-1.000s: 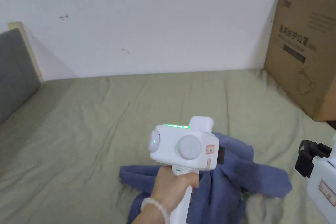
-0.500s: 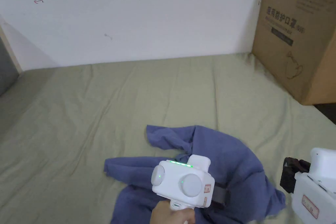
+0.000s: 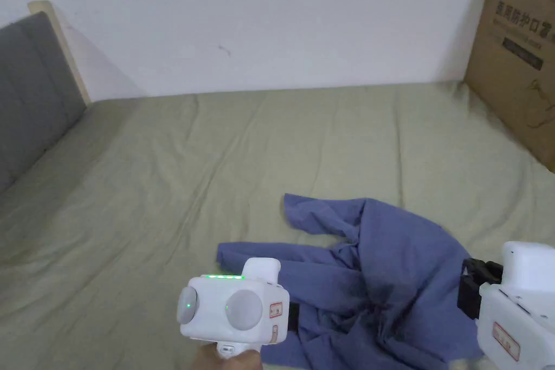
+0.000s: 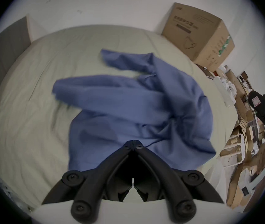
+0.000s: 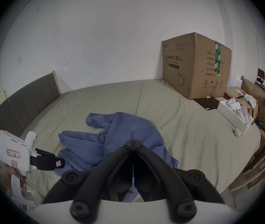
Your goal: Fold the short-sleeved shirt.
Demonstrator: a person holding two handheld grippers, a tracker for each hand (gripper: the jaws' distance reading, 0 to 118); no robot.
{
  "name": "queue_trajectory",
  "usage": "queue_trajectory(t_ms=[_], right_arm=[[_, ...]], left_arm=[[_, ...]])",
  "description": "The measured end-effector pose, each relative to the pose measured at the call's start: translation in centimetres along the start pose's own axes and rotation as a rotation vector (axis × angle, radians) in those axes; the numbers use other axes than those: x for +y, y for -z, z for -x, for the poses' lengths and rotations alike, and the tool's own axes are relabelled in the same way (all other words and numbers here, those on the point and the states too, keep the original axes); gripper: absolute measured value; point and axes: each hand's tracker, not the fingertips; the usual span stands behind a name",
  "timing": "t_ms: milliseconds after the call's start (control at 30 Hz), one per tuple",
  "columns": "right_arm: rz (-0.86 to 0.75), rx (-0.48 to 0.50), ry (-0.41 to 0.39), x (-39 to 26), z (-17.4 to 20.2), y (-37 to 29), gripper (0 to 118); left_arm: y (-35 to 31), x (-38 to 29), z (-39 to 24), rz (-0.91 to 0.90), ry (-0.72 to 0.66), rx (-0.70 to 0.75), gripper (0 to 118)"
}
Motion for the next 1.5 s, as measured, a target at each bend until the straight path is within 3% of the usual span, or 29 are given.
queue_trajectory(t_ms=[200, 233, 333, 367, 433, 567, 600, 633, 667, 733, 800, 833, 967, 1067, 1267, 1300, 1333, 1367, 1433, 1467, 1500], right_arm=[[0.040, 0.026, -0.025, -0.5, 1.0, 2.7, 0], [0.048, 0.027, -0.027, -0.6, 1.0, 3.2, 0], [0.068, 0.032, -0.017, -0.8, 1.0, 4.8, 0], [0.075, 0.038, -0.013, -0.9, 1.0, 5.3, 0], [0.092, 0.038, -0.010, -1.2, 1.0, 6.3, 0], [0.132, 0.029, -0.003, -1.9, 1.0, 7.9, 0], [0.140, 0.031, -0.003, -2.2, 0.9, 8.2, 0], [0.147, 0.029, -0.004, -2.4, 0.9, 8.3, 0], [0.152, 0.026, -0.007, -2.6, 0.9, 8.4, 0], [0.170, 0.026, -0.019, -3.0, 0.7, 8.5, 0], [0.179, 0.019, -0.023, -3.3, 0.5, 8.8, 0], [0.185, 0.021, -0.022, -3.3, 0.4, 8.9, 0], [0.192, 0.035, -0.014, -2.3, -0.1, 9.7, 0], [0.195, 0.109, 0.014, 0.5, -0.7, 11.2, 0], [0.186, 0.243, -0.104, 10.2, 0.8, 18.8, 0], [0.210, 0.221, -0.119, 11.8, 1.6, 21.0, 1], [0.212, 0.213, -0.125, 12.6, 2.2, 22.8, 13], [0.220, 0.214, -0.130, 13.6, 2.4, 25.1, 36], [0.335, 0.250, -0.171, 14.8, 3.5, 30.5, 99], [0.443, 0.248, -0.212, 14.5, 4.1, 33.2, 107], [0.493, 0.229, -0.232, 14.1, 4.7, 35.1, 106]], left_arm=[[0.7, 4.7, 5.3, -0.056, -0.065, 0.101, 0], [1.0, 6.1, 6.1, -0.058, -0.061, 0.113, 16], [2.9, 10.7, 8.5, -0.041, -0.065, 0.160, 91], [3.6, 12.1, 9.3, -0.048, -0.087, 0.164, 94], [5.1, 14.6, 10.5, -0.049, -0.141, 0.167, 93], [8.9, 16.5, 10.3, 0.063, -0.114, 0.206, 90], [10.0, 15.8, 10.2, 0.101, -0.107, 0.230, 84], [11.1, 15.5, 10.1, 0.136, -0.102, 0.234, 71], [11.8, 14.8, 10.0, 0.178, -0.094, 0.215, 70], [11.7, 13.7, 9.3, 0.050, -0.054, 0.256, 62], [10.9, 13.5, 8.9, 0.071, -0.036, 0.261, 32], [10.7, 13.4, 8.9, 0.070, -0.014, 0.294, 2], [11.4, 15.0, 10.8, 0.088, -0.036, 0.270, 2], [9.1, 14.6, 9.9, 0.066, -0.044, 0.243, 2], [3.9, 14.4, 9.5, -0.065, -0.064, 0.167, 2], [3.0, 14.3, 9.4, -0.088, -0.057, 0.160, 2], [2.5, 14.2, 9.2, -0.093, -0.044, 0.158, 2], [2.0, 14.2, 9.0, -0.097, -0.039, 0.156, 2], [1.3, 14.2, 8.8, -0.121, -0.018, 0.143, 2], [0.9, 14.1, 8.7, -0.129, -0.014, 0.139, 2], [0.6, 14.0, 8.6, -0.138, -0.009, 0.137, 2]])
